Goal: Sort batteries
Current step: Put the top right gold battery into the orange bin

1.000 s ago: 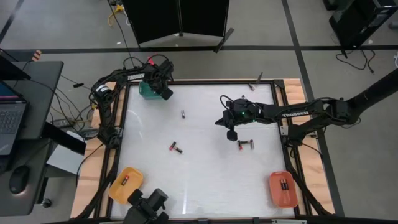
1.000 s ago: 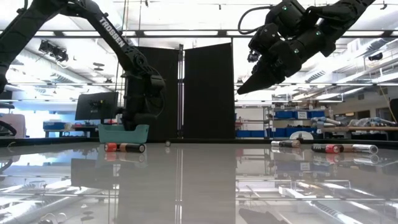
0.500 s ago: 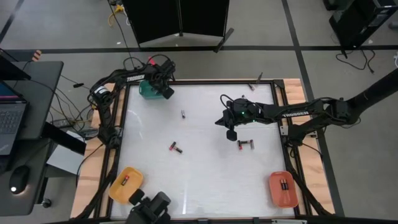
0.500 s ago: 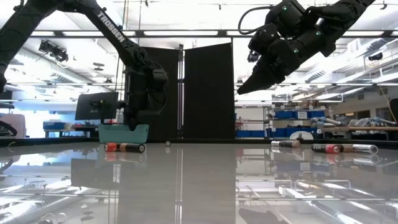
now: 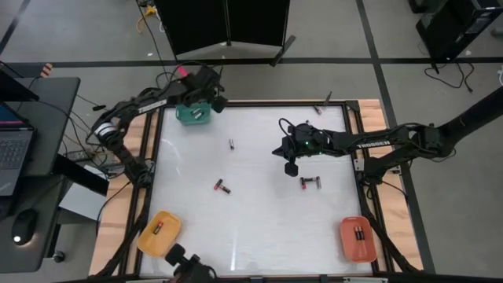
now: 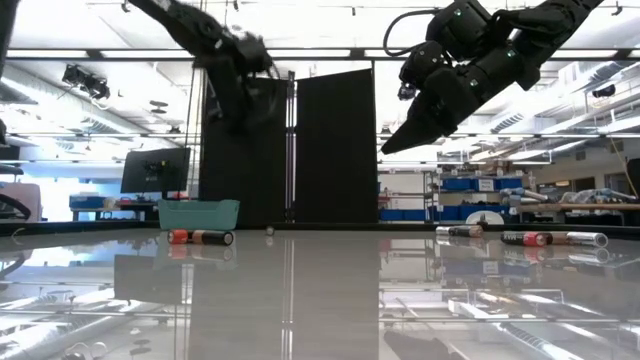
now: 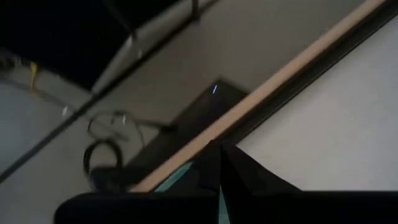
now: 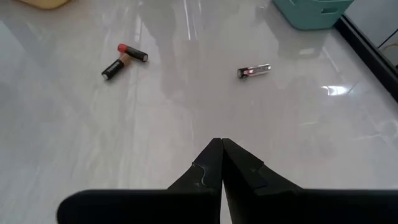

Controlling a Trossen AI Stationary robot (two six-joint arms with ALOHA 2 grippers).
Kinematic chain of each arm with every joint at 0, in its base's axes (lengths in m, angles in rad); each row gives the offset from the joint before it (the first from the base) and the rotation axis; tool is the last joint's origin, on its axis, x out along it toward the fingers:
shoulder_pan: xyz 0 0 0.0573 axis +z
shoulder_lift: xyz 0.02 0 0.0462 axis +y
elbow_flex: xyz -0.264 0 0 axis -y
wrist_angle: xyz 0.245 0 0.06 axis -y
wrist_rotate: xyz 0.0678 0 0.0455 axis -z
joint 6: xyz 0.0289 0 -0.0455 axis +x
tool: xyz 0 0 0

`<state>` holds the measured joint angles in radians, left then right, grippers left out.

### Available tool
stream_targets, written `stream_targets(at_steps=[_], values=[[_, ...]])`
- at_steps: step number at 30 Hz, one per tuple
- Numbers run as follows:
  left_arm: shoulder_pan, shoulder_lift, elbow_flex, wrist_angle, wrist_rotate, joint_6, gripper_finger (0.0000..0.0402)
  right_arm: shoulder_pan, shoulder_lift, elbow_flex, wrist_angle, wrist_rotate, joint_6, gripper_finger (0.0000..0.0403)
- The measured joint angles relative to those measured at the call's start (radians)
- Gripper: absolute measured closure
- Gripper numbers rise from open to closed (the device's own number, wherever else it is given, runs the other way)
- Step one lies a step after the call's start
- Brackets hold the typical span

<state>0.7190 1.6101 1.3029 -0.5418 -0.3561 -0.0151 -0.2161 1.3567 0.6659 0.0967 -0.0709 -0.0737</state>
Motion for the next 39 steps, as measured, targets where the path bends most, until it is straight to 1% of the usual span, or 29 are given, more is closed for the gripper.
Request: stream_targets(at_steps=[3,5,7,10,13,19,23,27,29,32,34,36,39], values=[[-0.039,-0.053,-0.010,0.060,-0.001,0.000,0.0388,0.006,0.000,0.000,-0.001,0.000,0.007,0.0389],[-0.068,-0.094,-0.057,0.151,-0.002,0.002,0.0390,0.013,0.000,0.000,-0.001,0.000,0.013,0.0392],[-0.096,-0.138,-0.132,0.253,-0.003,0.002,0.0392,0.019,0.000,0.000,-0.001,0.006,0.017,0.0393],[-0.144,-0.206,-0.270,0.421,-0.002,-0.016,0.0393,0.027,0.000,0.000,-0.001,0.049,0.019,0.0386],[-0.198,-0.268,-0.399,0.578,0.005,-0.019,0.0393,0.028,0.000,0.000,-0.001,0.053,0.019,0.0385],[-0.296,-0.352,-0.602,0.801,0.015,-0.026,0.0393,0.029,0.000,0.000,0.011,0.055,0.026,0.0394],[-0.350,-0.369,-0.689,0.908,0.065,-0.027,0.0393,0.029,0.000,0.000,0.020,0.055,0.025,0.0386],[-0.390,-0.369,-0.746,1.010,0.095,-0.018,0.0393,0.029,0.000,0.000,0.011,0.057,0.041,0.0391],[-0.402,-0.369,-0.771,1.033,0.112,-0.018,0.0393,0.029,0.000,0.000,0.008,0.091,0.055,0.0395],[-0.416,-0.369,-0.810,1.075,0.115,-0.014,0.0393,0.032,0.000,0.000,0.005,0.206,0.081,0.0395],[-0.422,-0.369,-0.842,1.102,0.114,0.025,0.0393,0.031,0.000,0.000,0.004,0.257,0.103,0.0388],[-0.428,-0.368,-0.890,1.157,0.114,0.064,0.0393,0.031,0.000,0.000,0.004,0.265,0.104,0.0382],[-0.432,-0.368,-0.962,1.310,0.143,0.067,0.0393,0.032,0.000,0.000,0.006,0.263,0.077,0.0378]])
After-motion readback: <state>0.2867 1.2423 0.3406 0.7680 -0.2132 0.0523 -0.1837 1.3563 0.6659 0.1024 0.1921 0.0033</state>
